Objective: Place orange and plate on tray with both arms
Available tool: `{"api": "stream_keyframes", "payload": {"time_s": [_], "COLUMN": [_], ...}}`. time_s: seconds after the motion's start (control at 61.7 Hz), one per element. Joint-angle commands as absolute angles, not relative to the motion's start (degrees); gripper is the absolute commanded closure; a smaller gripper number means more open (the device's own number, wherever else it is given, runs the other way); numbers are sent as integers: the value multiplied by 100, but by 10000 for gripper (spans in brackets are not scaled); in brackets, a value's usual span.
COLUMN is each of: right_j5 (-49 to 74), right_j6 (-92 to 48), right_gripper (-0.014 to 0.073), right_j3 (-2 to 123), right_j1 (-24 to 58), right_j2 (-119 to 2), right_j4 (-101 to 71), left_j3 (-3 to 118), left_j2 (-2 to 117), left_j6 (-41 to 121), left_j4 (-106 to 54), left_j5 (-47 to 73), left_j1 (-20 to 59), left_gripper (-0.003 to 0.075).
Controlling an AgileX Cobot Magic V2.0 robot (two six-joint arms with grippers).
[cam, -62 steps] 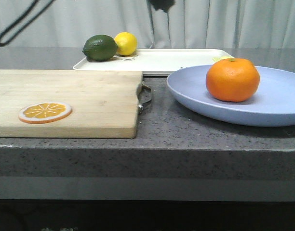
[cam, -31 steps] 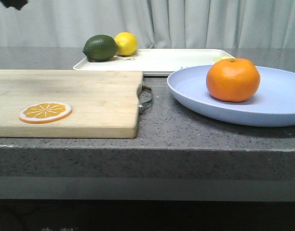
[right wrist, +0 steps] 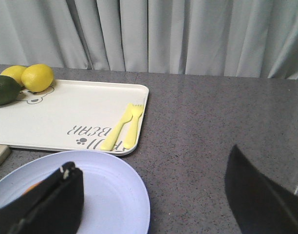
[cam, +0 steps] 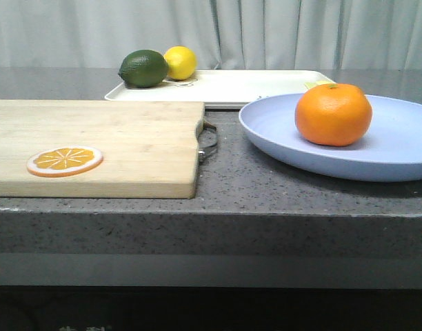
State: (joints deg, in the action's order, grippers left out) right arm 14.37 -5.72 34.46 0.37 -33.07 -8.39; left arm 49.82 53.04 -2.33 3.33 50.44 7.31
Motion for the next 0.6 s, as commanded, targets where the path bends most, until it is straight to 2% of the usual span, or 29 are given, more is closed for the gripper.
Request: {"api": "stream_keyframes", "payload": {"time_s": [0.0, 0.259, 0.583], "right_j5": [1003, 1009, 1081], "right_j6": [-601, -601, -601], "right_gripper": [-9, -9, -9], "right_j3": [3668, 3668, 3668], "right_j1": [17, 17, 17], "right_j2": [-3339, -3339, -3339], "right_j4": [-850, -850, -850], "left_j3": [4640, 3516, 2721], "left_j2": [4572, 2343, 532], "left_j6": [-281, -281, -281], "left_j4": [286, 235, 49], "left_j5": [4430, 4069, 3242], "left_j1": [648, 637, 637], "left_gripper": [738, 738, 738]}}
